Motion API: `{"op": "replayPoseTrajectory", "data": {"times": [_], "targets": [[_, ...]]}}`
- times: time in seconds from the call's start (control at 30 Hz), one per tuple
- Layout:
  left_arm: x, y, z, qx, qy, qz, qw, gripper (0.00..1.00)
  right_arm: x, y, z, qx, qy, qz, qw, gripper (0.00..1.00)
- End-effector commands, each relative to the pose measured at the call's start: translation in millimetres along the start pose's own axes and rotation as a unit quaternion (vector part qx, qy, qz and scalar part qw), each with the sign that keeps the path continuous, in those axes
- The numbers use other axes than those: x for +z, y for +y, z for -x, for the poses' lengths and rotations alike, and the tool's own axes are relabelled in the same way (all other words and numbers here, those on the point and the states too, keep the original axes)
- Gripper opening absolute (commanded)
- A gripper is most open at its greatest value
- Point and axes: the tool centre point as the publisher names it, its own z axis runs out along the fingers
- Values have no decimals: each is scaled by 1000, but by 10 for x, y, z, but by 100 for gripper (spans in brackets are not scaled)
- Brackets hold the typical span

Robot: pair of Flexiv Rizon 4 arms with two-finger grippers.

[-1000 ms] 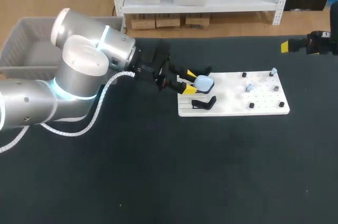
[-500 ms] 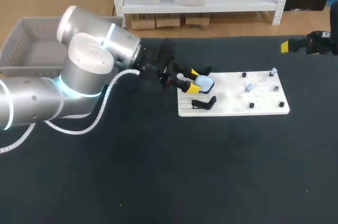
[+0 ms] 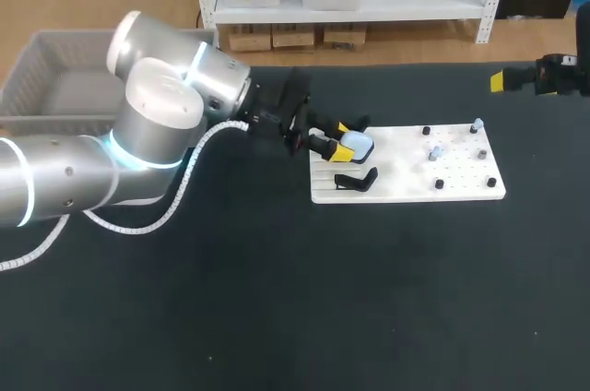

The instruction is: Pick up each earbud case from the left stands, insert the matching earbuds, close the lid, and place the case in the box.

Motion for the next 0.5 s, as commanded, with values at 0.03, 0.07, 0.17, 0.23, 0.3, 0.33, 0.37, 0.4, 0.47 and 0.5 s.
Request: {"op": "replayPoseTrajectory", "data": {"times": [0.03,0.07,0.17,0.23,0.3,0.33,0.37,0.4,0.47,0.5], "targets": [[10,19,-5,1,-1,-1,1000,36,-4,1,0,0,0,-1,1000,100],[10,19,-5,1,-1,-1,1000,34,-4,1,0,0,0,-1,1000,100],[12,17,-4,2,-1,-1,1000,0,-4,1,0,0,0,-1,1000,100],[8,6,4,4,-2,-1,1000,0,-4,1,0,0,0,-1,1000,100],[-13,-14,26,7,-2,3,1000,0,-4,1,0,0,0,-1,1000,100],[-31,-30,43,9,-2,3,1000,0,-4,1,0,0,0,-1,1000,100],[-54,-49,64,12,-4,4,1000,0,-4,1,0,0,0,-1,1000,100],[-79,-71,84,16,-6,6,1000,0,-4,1,0,0,0,-1,1000,100],[-142,-123,128,22,-17,12,1000,0,-4,1,0,0,0,-1,1000,100],[-177,-157,154,25,-21,17,999,0,-4,1,0,0,0,-1,1000,100]]}}
